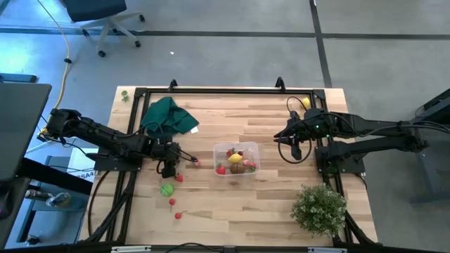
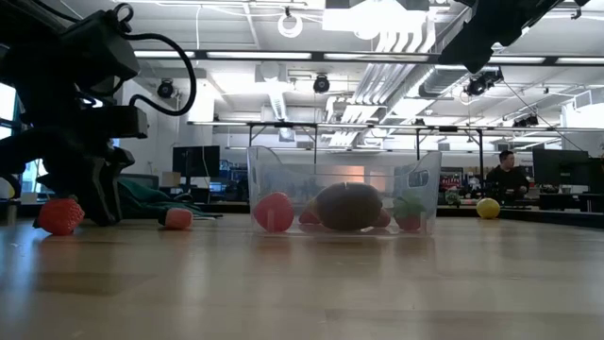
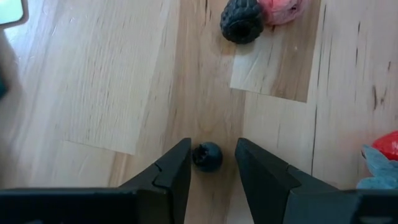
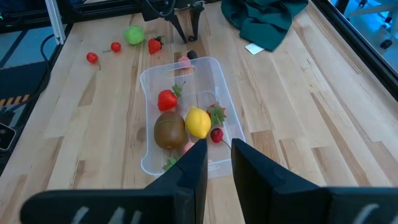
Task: Pick and placing Produce into tupperware
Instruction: Put the blueberry into the transparent bin
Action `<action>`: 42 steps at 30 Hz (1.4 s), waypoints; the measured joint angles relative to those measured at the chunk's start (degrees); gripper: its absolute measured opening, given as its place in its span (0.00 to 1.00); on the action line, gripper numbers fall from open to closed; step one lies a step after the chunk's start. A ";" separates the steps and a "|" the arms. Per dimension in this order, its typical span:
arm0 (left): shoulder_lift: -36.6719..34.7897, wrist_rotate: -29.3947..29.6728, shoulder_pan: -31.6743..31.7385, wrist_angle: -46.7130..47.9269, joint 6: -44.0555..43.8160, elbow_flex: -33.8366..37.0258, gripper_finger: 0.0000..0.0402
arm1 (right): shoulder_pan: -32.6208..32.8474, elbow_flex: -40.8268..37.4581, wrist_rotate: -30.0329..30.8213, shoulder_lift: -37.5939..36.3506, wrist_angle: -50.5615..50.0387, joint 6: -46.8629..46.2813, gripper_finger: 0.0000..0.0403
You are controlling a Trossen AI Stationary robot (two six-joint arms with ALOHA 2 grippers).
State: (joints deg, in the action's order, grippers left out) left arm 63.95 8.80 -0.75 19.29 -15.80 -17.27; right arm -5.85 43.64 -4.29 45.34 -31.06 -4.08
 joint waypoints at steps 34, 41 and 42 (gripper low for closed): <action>0.02 -0.10 -0.05 -2.42 0.53 -3.89 0.12 | 0.00 0.00 0.00 0.01 -0.01 0.00 0.15; 0.00 0.86 -0.02 -2.60 2.36 -8.03 0.15 | 0.00 0.00 0.02 0.02 -0.01 0.00 0.15; 0.00 1.11 -0.02 -2.59 2.87 -8.75 0.15 | 0.00 0.00 0.02 0.02 0.01 0.00 0.15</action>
State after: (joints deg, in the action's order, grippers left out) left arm 63.94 9.91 -0.78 16.70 -12.93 -26.02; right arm -5.85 43.64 -4.28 45.36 -31.05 -4.08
